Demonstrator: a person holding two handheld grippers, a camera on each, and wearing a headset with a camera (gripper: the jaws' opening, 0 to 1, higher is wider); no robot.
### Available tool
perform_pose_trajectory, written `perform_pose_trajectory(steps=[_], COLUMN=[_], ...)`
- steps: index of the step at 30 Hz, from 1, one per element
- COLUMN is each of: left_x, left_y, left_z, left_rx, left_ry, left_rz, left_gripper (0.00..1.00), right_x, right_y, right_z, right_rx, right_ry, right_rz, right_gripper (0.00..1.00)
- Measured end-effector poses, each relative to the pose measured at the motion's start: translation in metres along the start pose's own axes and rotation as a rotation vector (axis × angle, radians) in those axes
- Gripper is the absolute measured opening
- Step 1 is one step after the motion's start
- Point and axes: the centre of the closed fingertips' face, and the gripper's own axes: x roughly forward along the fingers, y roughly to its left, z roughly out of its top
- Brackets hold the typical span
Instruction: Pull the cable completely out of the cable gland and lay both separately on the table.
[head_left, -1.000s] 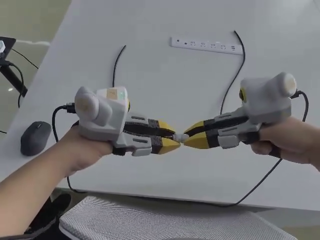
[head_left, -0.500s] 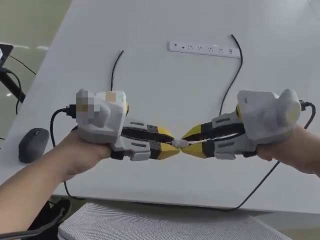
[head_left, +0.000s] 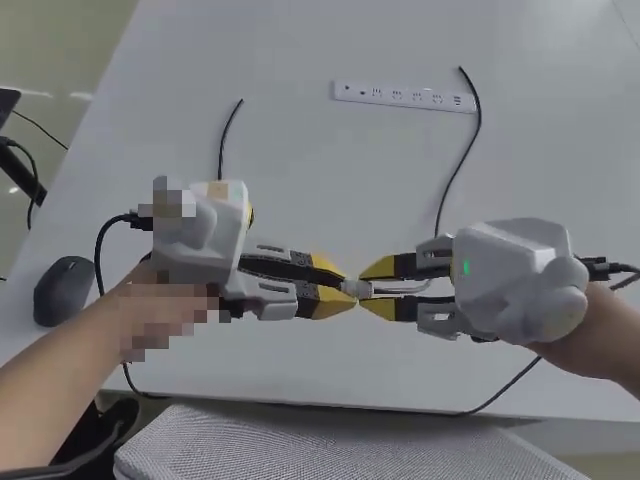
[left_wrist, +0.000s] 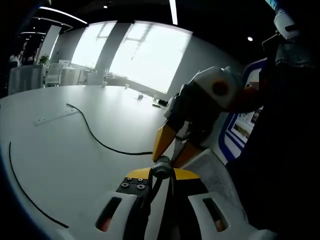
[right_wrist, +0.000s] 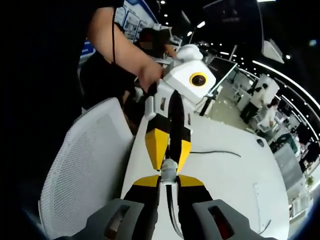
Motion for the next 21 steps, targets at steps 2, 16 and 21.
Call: perform_pose_trajectory(steps=[2, 16, 21], left_x=[0.000, 0.002, 0.001], left_y=[0.000, -0.003, -0.007], left_z=[0.000, 0.002, 0.005], left_rx=[0.001, 0.033, 0.048], left_ry=[-0.002, -0.003, -0.011], left_rz=[0.000, -0.018, -0.032], left_gripper=[0.15, 0.15, 0.15], right_x=[0.000, -0.015, -0.017], right_y=[-0.001, -0.007, -0.004], right_z=[-0.001, -0.001, 0.007], right_rx=[0.038, 0.632, 0.809], right_ry=[-0.009, -0.192, -0.269], right_rz=[-0.002, 0.170, 0.301], right_gripper=[0.08, 0.20, 0.18])
